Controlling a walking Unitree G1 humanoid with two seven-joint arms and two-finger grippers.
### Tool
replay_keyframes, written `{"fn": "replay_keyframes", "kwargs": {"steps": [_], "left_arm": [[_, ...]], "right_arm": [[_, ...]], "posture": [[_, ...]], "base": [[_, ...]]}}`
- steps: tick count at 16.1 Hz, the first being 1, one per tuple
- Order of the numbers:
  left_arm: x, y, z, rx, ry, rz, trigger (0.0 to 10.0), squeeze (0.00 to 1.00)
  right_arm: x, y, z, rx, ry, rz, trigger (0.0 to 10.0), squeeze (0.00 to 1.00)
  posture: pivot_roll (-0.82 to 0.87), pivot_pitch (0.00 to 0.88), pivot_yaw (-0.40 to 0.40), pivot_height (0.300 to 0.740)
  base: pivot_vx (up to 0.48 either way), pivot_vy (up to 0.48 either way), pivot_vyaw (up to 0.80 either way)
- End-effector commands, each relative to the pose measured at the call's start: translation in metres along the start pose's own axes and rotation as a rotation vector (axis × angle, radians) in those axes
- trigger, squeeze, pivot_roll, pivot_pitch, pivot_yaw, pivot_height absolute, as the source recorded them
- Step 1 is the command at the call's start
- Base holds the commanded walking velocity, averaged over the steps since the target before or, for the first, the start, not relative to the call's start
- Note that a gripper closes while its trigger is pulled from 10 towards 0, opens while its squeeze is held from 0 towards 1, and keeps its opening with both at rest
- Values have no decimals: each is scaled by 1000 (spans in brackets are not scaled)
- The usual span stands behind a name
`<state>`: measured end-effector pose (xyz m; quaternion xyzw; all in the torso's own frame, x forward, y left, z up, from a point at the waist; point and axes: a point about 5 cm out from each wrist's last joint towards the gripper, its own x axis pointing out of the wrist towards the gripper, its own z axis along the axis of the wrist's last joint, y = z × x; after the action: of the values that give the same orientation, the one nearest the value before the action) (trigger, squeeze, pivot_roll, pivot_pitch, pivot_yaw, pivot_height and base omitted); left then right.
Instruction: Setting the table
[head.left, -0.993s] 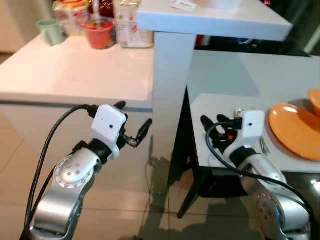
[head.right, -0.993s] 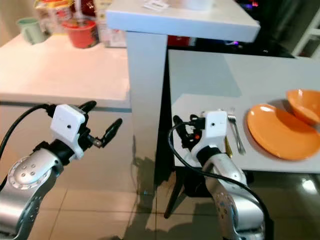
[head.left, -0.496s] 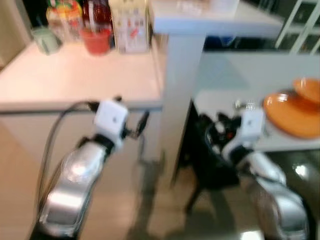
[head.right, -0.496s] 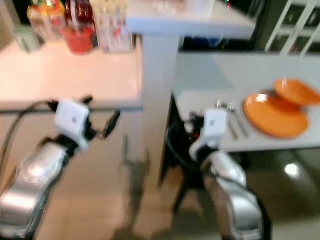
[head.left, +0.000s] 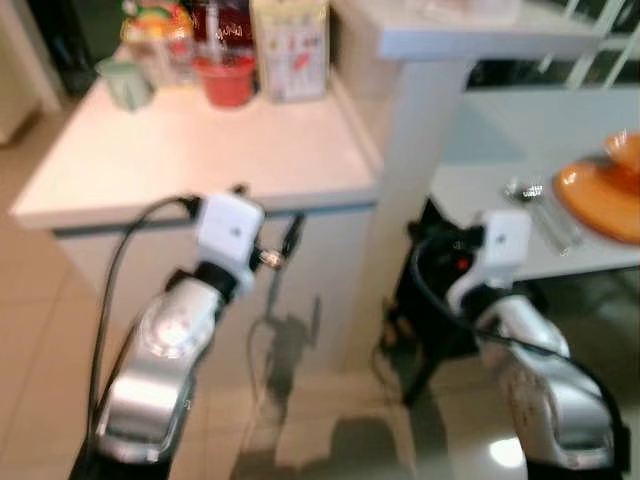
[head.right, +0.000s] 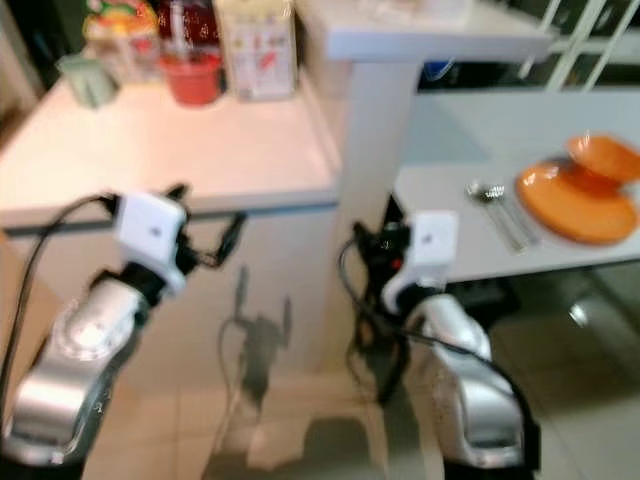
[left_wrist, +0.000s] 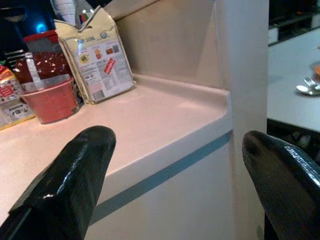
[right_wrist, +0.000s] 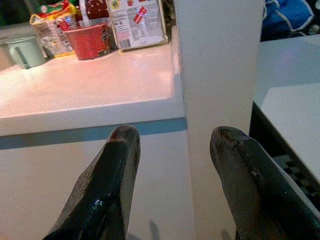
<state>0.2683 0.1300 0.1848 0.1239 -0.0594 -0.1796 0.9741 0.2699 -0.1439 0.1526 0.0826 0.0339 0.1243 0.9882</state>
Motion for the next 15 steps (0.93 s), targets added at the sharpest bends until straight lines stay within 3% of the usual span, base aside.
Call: {"fn": "replay_keyframes", "kwargs": {"steps": [1,15], "left_arm": [[0,6,0,18,4,32,10000,0],[1,9,0,27,-2,59,10000,0]], "right_arm": [[3,3,5,-1,-20,15,10000,0],[11,3,7,-19,-28,26,10000,0]], "posture": [[53,0,-39,740],[68,0,-58,740]], "base": [[0,454,-481],[0,453,0]]}}
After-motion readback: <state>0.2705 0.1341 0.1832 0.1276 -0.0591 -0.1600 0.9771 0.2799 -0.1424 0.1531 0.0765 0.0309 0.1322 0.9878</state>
